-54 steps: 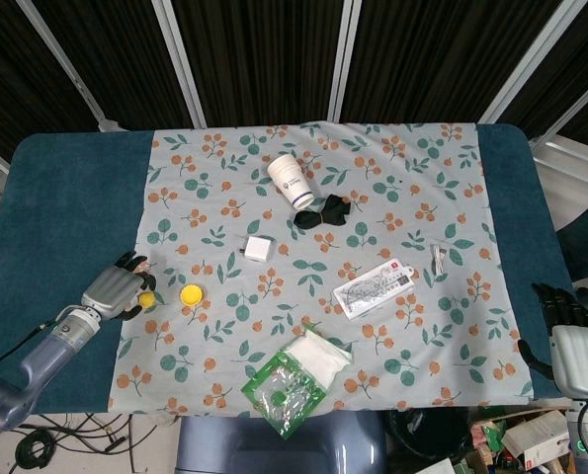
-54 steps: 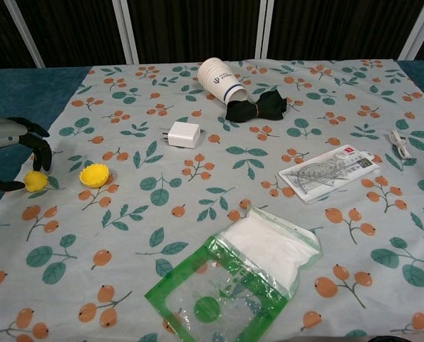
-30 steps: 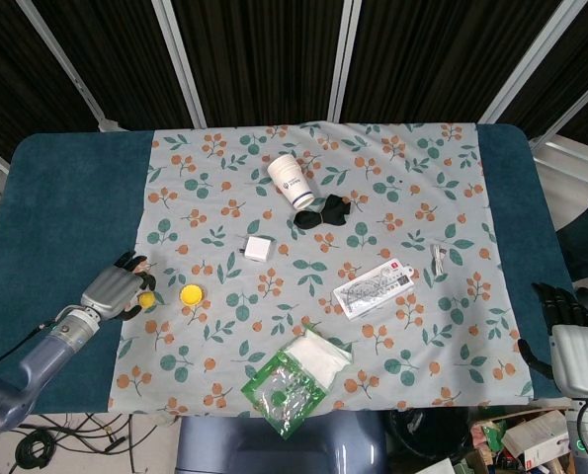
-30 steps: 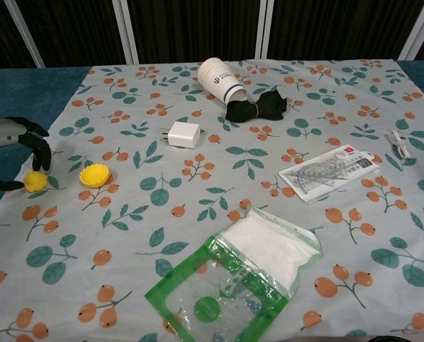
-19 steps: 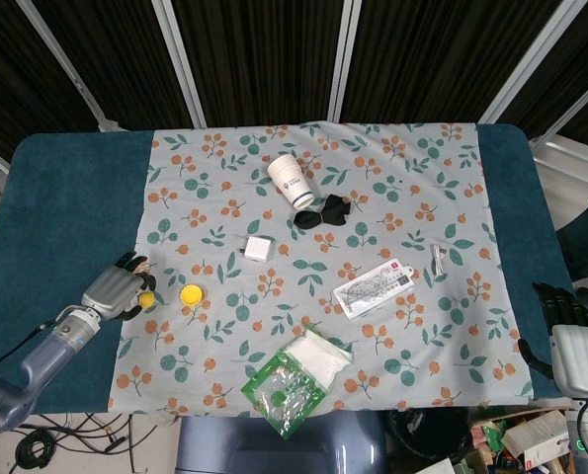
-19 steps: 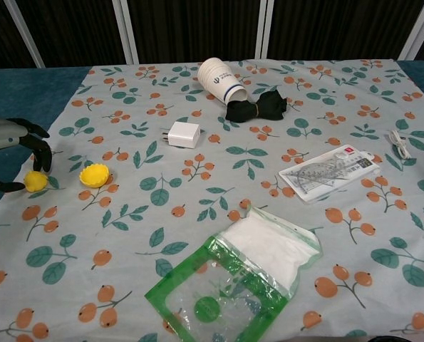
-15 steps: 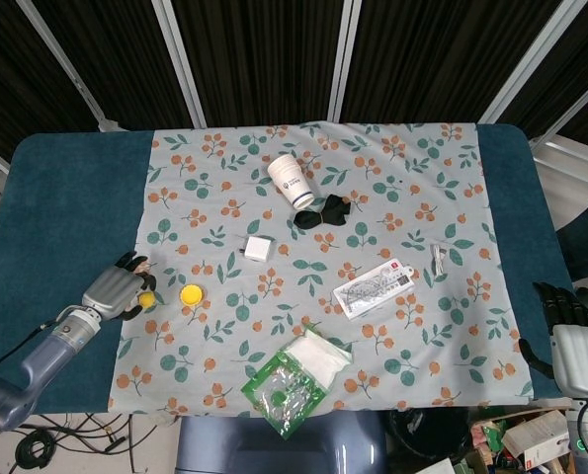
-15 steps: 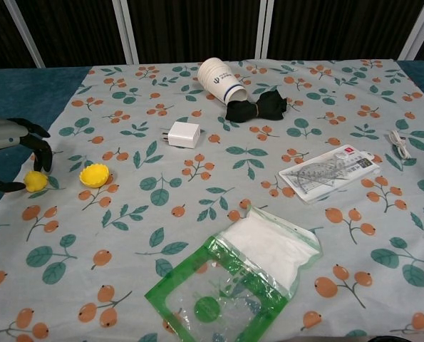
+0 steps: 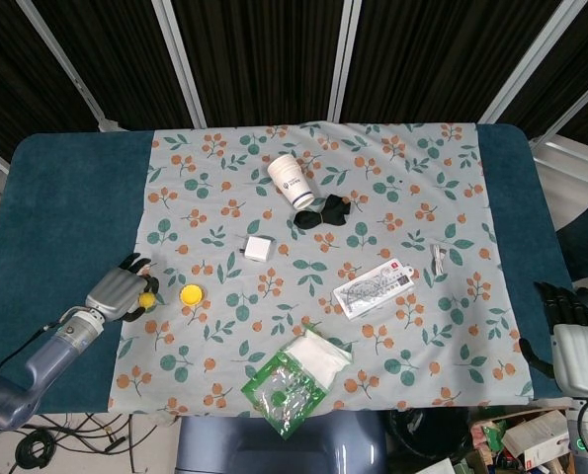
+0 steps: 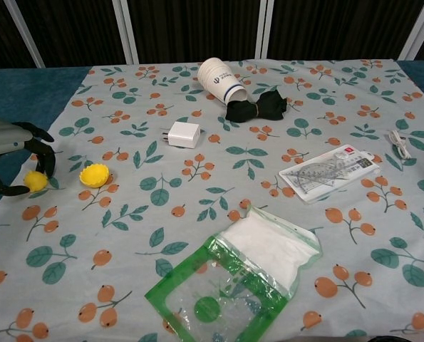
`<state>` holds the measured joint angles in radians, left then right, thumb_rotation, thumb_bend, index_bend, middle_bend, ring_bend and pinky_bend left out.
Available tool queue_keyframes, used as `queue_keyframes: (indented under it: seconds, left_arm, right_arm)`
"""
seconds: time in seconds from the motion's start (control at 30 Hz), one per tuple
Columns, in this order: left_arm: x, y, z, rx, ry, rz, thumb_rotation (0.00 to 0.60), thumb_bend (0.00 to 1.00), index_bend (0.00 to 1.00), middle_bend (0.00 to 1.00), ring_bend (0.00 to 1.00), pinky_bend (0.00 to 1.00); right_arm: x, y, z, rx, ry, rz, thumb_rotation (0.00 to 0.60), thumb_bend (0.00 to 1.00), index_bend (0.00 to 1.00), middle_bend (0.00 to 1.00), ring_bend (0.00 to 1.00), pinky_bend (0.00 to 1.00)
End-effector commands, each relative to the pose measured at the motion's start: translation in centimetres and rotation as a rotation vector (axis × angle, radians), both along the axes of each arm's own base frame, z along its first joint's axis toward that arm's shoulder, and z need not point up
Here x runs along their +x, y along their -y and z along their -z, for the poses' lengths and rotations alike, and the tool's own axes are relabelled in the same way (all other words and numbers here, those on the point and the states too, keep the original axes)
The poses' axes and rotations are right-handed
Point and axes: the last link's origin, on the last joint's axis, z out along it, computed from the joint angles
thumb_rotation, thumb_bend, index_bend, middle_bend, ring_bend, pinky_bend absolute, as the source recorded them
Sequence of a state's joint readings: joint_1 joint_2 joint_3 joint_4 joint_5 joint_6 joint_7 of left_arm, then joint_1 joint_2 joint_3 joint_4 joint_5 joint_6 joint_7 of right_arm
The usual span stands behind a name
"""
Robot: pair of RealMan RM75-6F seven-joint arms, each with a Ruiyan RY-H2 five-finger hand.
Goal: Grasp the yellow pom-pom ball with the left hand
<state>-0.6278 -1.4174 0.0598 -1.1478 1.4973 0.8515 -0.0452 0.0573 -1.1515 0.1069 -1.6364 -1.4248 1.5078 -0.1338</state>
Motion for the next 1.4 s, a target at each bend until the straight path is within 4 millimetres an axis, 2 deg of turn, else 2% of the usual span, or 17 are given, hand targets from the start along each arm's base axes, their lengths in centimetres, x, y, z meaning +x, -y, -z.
queue_keyframes:
  seconds: [0.03, 0.43, 0.8, 0.93, 1.2, 1.4]
  left_arm:
    - [0.0, 0.0, 0.0, 0.001, 0.002, 0.001, 0.6, 0.34, 0.44, 0.46, 0.1, 0.01]
    - [0.6, -0.3, -0.5, 0.018, 0.022, 0.009, 0.6, 0.35, 0.45, 0.48, 0.11, 0.01]
    - [3.9, -1.6, -1.6, 0.049, 0.108, 0.056, 0.6, 0.35, 0.44, 0.47, 0.11, 0.01]
    - [5.5, -2.2, -0.9, 0.025, 0.142, 0.054, 0.6, 0.35, 0.44, 0.46, 0.11, 0.01]
    - [7.9, -2.5, 2.4, -0.065, 0.158, 0.07, 0.6, 0.35, 0.44, 0.46, 0.11, 0.01]
    - [7.9, -2.5, 3.2, -0.068, 0.14, 0.085, 0.6, 0.35, 0.44, 0.46, 0.11, 0.01]
  right_arm:
    - [0.0, 0.0, 0.0, 0.0, 0.0, 0.001, 0.6, 0.22, 0.11, 0.11, 0.1, 0.2]
    - [0.0, 0.0, 0.0, -0.007, 0.002, 0.003, 0.6, 0.22, 0.11, 0.11, 0.1, 0.2]
    - [0.0, 0.0, 0.0, -0.009, 0.002, 0.002, 0.6, 0.22, 0.11, 0.11, 0.1, 0.2]
    - [0.1, 0.0, 0.0, -0.009, 0.0, 0.001, 0.6, 0.22, 0.11, 0.11, 0.1, 0.2]
    - [-0.1, 0.0, -0.1, -0.016, -0.001, 0.007, 0.6, 0.22, 0.11, 0.11, 0.1, 0.2]
    - [-0.1, 0.0, -0.2, -0.018, -0.001, 0.006, 0.6, 0.22, 0.11, 0.11, 0.1, 0.2]
